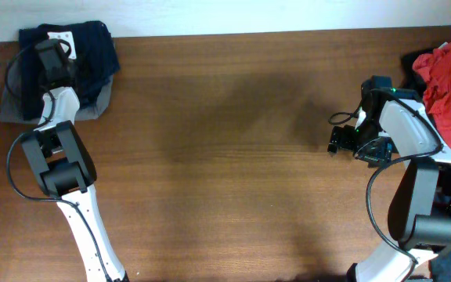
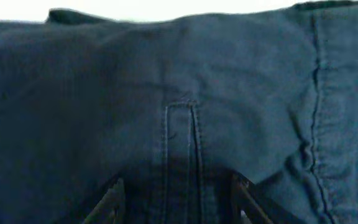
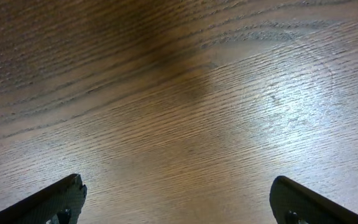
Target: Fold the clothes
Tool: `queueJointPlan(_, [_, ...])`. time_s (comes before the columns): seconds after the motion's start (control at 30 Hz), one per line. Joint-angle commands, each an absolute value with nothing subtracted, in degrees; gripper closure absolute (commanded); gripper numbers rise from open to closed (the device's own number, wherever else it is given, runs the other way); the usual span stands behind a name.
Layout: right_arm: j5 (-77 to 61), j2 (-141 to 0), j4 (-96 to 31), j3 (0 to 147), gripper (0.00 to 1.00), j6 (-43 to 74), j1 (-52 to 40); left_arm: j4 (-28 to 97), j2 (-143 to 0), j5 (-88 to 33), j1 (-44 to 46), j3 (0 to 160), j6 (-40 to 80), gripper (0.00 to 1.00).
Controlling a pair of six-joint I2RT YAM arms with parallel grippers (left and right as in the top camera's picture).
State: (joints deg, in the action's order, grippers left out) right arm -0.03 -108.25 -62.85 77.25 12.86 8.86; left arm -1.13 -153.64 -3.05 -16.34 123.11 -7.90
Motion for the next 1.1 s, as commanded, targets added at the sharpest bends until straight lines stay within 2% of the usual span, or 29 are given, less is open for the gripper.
queueJointPlan(0.0, [0.0,-106.6,-63.0,78.0,0.01,12.5,9.1,-0.3,-153.3,-4.8,-14.9,123.1,-8.4,0.45])
queueJointPlan(0.2, [0.0,-106.6,-63.0,78.0,0.01,12.5,9.1,3.4,-145.6,-4.8,-14.8,123.1,-8.4,0.31])
queueJointPlan(0.3, [0.0,-106.6,-63.0,78.0,0.01,12.5,9.1,8.7,-139.8,-4.8,-14.8,123.1,-8.4,0.18])
queueJointPlan(0.4, [0.0,-106.6,-63.0,78.0,0.01,12.5,9.1,16.6,-132.6,-4.8,-14.8,123.1,-8.4,0.13])
queueJointPlan(0.43, [0.1,-106.6,-63.0,78.0,0.01,12.5,9.1,19.4,-130.1,-4.8,-14.8,123.1,-8.4,0.04])
queueJointPlan(0.47, [0.0,-106.6,-63.0,78.0,0.01,12.5,9.1,22.4,-127.7,-5.0,-14.7,123.1,-8.4,0.01])
queueJointPlan(0.77, [0.0,-106.6,-63.0,78.0,0.01,12.5,9.1,54.8,-106.9,-19.6,-14.7,123.1,-8.4,0.01])
queueJointPlan(1.07, [0.0,-106.6,-63.0,78.0,0.01,12.5,9.1,77.4,-93.9,-20.2,-14.7,123.0,-12.0,0.01])
